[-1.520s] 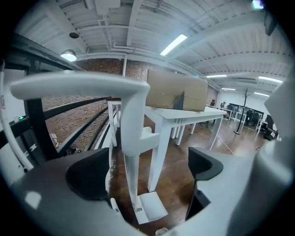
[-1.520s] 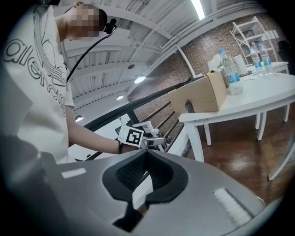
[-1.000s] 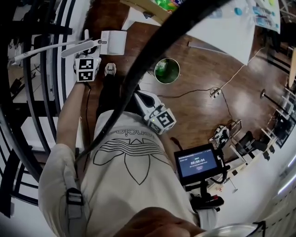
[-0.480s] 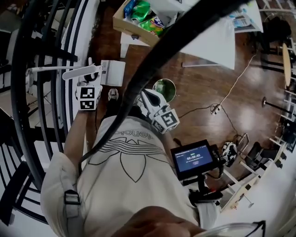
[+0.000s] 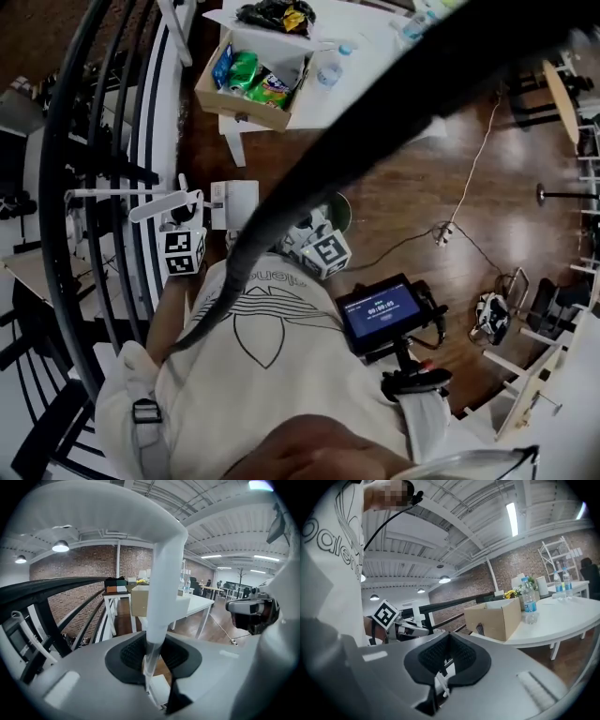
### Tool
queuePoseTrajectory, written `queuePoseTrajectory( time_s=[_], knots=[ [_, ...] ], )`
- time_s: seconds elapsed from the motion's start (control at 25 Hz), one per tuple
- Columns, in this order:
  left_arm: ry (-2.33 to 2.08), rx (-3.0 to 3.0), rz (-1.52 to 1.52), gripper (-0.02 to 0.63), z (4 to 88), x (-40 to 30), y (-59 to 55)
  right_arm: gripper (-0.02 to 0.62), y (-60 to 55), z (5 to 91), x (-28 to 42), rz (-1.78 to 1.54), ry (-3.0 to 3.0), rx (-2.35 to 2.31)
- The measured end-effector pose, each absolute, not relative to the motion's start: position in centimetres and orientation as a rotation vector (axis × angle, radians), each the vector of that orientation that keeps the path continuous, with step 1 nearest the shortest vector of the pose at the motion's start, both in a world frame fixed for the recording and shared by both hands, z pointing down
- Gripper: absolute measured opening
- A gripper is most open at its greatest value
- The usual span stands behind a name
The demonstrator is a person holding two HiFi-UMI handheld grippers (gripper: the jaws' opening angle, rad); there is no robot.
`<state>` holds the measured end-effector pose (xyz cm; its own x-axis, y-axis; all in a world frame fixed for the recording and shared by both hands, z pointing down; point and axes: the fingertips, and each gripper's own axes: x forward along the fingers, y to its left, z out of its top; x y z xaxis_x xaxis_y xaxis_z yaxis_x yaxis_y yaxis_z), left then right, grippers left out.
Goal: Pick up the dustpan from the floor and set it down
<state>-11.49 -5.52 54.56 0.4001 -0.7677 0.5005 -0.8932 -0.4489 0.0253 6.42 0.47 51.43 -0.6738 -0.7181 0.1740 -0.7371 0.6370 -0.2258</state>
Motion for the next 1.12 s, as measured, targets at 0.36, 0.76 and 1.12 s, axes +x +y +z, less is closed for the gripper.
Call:
queuePoseTrajectory(
  time_s=[0.36, 0.76, 1.12],
  knots=[
    [-1.378, 2.411, 0.614, 0.103, 54.4, -9.1, -4.8, 0.002, 0.7, 51.4, 6.5, 0.462, -2.803, 1.234],
    [-1.321, 2.407, 0.663, 0.101, 56.7, -8.9, -5.0, 0.002, 1.1, 52.7, 6.8, 0.510, -2.771, 1.259],
    [-1.327, 2.410, 0.677, 0.103, 56.9, -9.3, -5.9, 0.002, 1.1, 52.6, 7.5, 0.522, -2.748, 1.288]
  ],
)
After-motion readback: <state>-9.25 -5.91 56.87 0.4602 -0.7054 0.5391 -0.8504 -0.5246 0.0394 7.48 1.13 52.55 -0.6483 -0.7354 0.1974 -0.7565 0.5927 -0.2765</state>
